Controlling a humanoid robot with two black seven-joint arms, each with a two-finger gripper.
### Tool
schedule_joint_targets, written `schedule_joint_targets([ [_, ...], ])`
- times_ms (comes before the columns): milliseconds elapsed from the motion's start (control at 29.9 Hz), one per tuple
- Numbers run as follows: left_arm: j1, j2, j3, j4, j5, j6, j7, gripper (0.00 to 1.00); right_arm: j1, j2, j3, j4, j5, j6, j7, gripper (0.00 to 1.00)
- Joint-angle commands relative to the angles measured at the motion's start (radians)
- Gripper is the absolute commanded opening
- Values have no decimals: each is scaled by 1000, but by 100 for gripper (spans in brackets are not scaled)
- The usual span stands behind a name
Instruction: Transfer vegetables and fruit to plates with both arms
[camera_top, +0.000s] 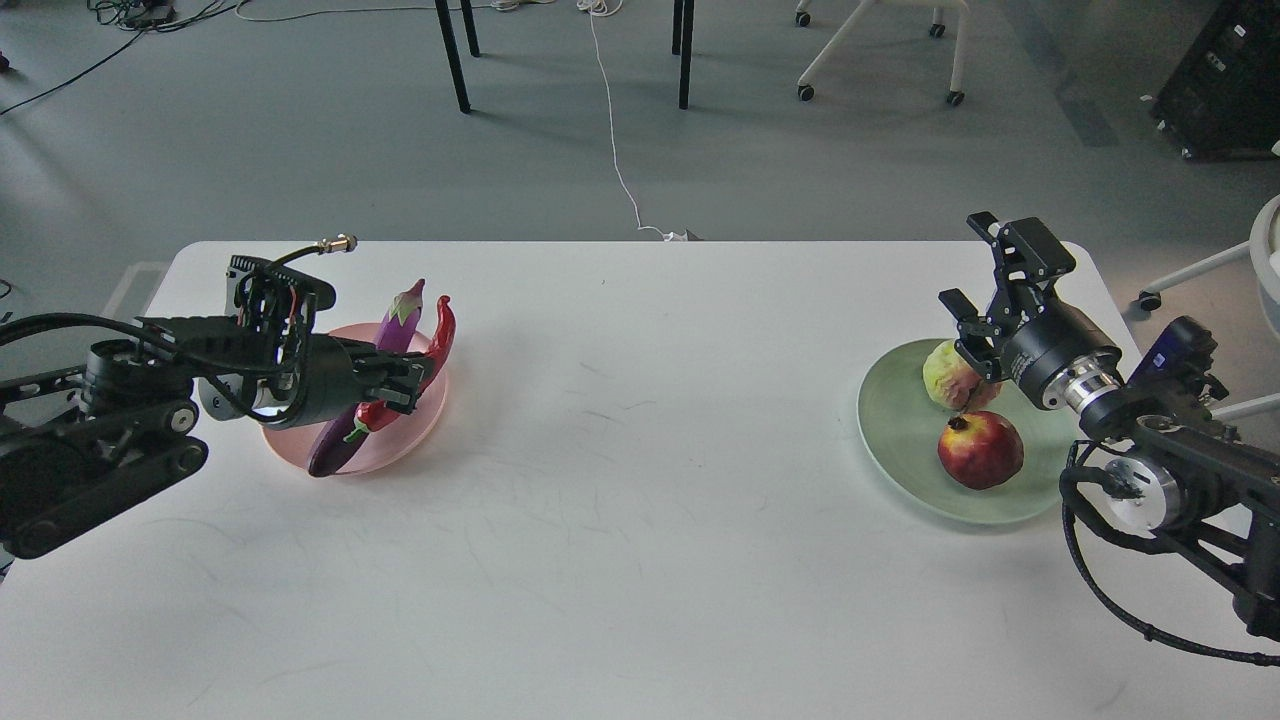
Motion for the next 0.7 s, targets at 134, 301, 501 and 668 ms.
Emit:
schedule_joint_targets([
  [134,20,15,-1,14,-26,2,-1,50,-1,-2,0,2,0,0,0,98],
  [301,18,24,-4,14,-48,-3,1,97,-1,-4,3,2,0,0,0,98],
  [501,12,38,-65,4,-113,8,-7,98,8,-2,6,2,1,0,0,98],
  [668,29,-9,-214,-5,-442,72,-54,98,61,-2,13,1,4,-1,0,98],
])
